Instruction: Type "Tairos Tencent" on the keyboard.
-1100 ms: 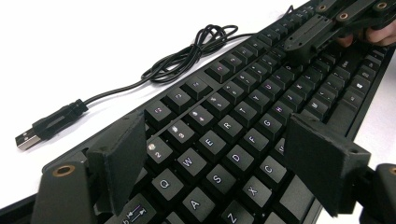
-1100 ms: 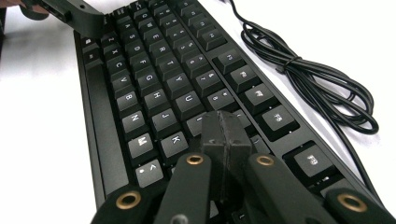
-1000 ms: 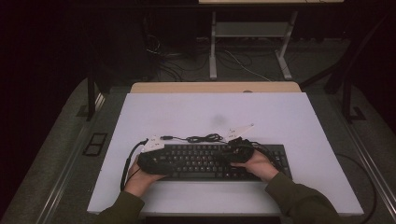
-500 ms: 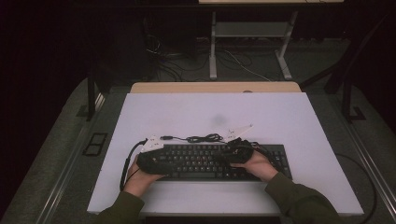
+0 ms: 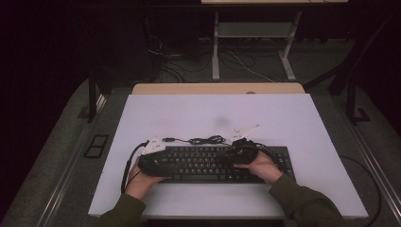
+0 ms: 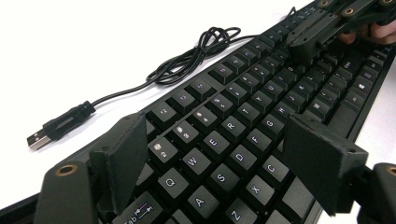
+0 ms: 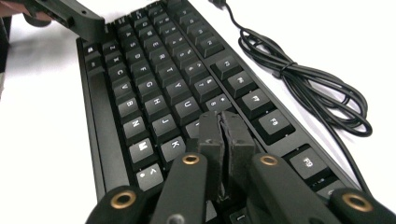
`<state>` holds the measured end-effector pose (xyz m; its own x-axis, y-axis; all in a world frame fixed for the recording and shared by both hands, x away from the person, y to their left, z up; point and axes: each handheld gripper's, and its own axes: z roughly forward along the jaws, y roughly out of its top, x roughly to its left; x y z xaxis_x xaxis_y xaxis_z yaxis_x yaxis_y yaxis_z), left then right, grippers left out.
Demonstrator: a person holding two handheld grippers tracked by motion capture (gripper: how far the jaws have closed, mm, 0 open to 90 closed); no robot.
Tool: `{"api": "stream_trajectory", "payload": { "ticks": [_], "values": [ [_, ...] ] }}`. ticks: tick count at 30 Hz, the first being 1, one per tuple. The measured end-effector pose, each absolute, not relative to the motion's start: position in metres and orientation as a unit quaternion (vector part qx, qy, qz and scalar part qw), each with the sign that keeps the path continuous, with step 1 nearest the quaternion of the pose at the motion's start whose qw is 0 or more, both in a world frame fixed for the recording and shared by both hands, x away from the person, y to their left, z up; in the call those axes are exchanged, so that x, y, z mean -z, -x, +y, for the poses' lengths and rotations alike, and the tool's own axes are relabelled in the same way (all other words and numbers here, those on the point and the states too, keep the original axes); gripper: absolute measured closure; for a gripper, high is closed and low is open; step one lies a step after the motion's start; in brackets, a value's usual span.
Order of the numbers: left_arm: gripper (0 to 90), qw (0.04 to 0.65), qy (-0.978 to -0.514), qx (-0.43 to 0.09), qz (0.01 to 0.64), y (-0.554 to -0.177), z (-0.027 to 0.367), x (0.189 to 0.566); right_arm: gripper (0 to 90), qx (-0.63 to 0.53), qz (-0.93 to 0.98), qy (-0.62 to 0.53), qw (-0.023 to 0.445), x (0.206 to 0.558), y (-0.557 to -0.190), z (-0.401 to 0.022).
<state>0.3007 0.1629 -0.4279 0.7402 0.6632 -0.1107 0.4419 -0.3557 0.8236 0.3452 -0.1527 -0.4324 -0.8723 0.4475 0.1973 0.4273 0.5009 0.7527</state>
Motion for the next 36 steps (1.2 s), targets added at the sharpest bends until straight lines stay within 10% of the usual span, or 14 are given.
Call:
{"api": "stream_trajectory", "payload": {
  "ticks": [20,36],
  "values": [
    [49.2,0.447,-0.824,-0.119,0.328,-0.2985,0.1654,0.4259,37.1,-0.449,0.851,-0.270,0.020,0.4301,-0.3461,-0.1552],
    [88.3,0.427,-0.835,-0.095,0.332,-0.2988,0.1652,0.4264,31.4,-0.453,0.846,-0.278,0.022,0.4295,-0.3477,-0.1569]
  ]
}}
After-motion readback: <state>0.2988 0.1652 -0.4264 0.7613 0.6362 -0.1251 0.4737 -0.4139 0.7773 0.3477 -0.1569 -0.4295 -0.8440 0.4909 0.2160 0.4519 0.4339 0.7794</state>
